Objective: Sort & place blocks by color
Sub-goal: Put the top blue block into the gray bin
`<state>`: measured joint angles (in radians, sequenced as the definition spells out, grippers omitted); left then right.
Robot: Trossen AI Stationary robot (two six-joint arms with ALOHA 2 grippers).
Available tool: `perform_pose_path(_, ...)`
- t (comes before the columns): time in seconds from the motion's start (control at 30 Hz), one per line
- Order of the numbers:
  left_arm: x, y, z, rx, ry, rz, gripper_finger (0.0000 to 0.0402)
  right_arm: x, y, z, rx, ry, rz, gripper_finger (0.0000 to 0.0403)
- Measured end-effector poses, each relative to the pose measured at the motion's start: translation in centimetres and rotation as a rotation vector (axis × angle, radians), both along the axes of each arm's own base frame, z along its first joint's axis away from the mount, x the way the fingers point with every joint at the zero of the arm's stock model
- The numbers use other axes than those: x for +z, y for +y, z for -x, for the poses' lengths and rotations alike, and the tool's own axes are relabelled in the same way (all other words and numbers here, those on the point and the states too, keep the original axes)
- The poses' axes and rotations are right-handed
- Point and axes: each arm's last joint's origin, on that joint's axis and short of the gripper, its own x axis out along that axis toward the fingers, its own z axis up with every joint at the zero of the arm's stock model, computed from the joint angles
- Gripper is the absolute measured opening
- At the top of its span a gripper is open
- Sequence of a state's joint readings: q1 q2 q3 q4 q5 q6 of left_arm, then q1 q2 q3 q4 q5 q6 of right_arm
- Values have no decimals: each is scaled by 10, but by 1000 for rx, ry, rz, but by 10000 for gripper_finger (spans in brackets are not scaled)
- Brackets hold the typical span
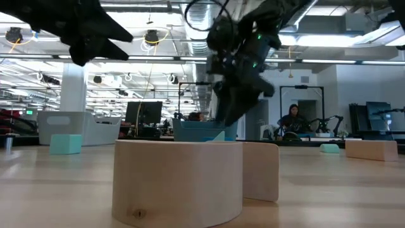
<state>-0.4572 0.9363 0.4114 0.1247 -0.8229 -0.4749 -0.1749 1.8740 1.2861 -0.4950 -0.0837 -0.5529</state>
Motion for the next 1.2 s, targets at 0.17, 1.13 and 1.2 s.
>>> perform_pose_path(0.17,0,14,-5,52,0,19,314,-26,-1,-6,28,66,6,255)
perform_pose_path(1.13,-18,63,-42,187,-211,741,314,39,37,-9,-376,-254,-57,125)
perform_pose_path(1.2,-16,67,-48,164,-267,764,314,46,48,-10,-368,-303,-34,125)
